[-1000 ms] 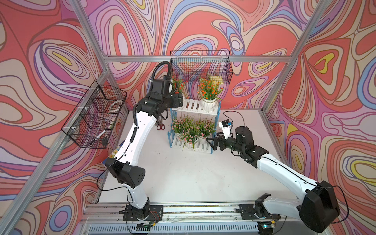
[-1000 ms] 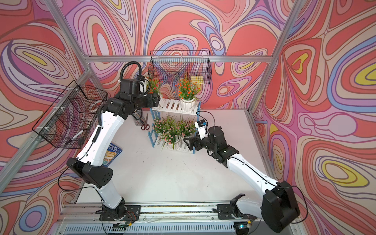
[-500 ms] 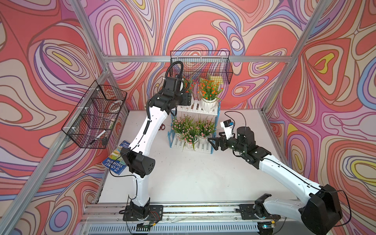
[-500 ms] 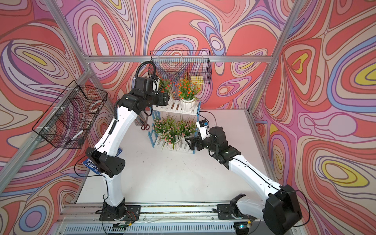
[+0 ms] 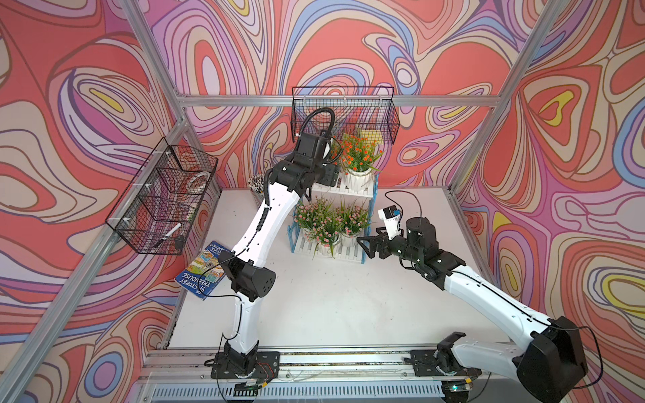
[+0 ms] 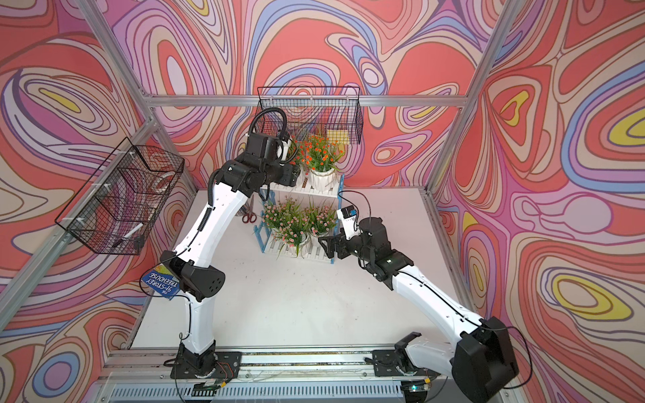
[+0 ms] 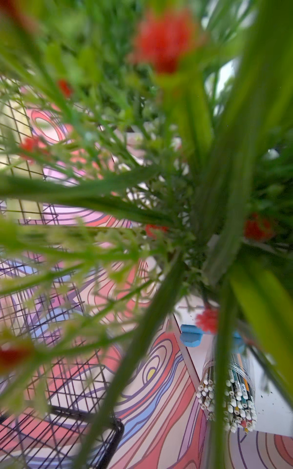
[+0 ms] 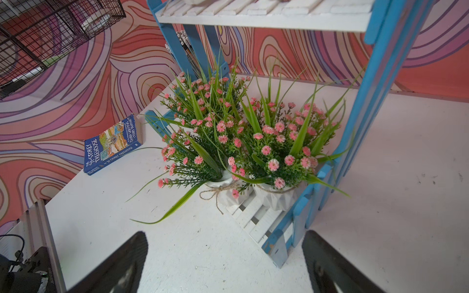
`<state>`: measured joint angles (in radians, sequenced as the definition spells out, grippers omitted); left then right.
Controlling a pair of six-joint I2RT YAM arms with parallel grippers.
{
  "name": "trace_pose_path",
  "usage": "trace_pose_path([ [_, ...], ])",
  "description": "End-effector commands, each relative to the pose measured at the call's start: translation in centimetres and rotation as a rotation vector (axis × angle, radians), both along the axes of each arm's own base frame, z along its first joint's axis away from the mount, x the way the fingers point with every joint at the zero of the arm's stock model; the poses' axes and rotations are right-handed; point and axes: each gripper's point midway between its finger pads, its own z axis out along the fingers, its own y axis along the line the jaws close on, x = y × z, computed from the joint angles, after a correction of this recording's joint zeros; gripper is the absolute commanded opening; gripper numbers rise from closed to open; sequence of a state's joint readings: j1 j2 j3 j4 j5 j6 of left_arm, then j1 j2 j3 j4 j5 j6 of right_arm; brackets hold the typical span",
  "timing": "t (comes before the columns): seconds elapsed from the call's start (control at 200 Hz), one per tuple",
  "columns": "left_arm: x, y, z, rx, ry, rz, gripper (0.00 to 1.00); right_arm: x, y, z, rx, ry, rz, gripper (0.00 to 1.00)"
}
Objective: Place the baby's breath potted plants on the rack by color
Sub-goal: Place the baby's breath potted plant on the rack.
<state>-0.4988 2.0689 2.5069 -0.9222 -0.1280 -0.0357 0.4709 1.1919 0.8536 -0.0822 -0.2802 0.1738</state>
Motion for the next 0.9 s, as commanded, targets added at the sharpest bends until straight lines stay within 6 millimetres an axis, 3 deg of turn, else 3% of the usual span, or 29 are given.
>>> trace_pose_path([
  [0.0,0.0,0.9,2.7,0.019,-0.08,0.013,0.6,0.0,0.2,1.6,0.015,-0.034,0.008,0.98],
  [0.23,-0.1,1.2,3.3,0.02,-0.083,0.015,0.6,0.0,0.4,1.5,0.017,-0.028,0.012,0.98],
  [0.681,0.5,2.2,2.1,-0.058,-0.018,0.031,0.62,0.1,0.6,1.2,0.017,-0.022,0.021,0.98],
  [0.896,1.1,2.3,1.5,-0.072,-0.007,0.038,0.69,0.1,0.7,1.1,0.015,-0.02,0.025,0.98],
])
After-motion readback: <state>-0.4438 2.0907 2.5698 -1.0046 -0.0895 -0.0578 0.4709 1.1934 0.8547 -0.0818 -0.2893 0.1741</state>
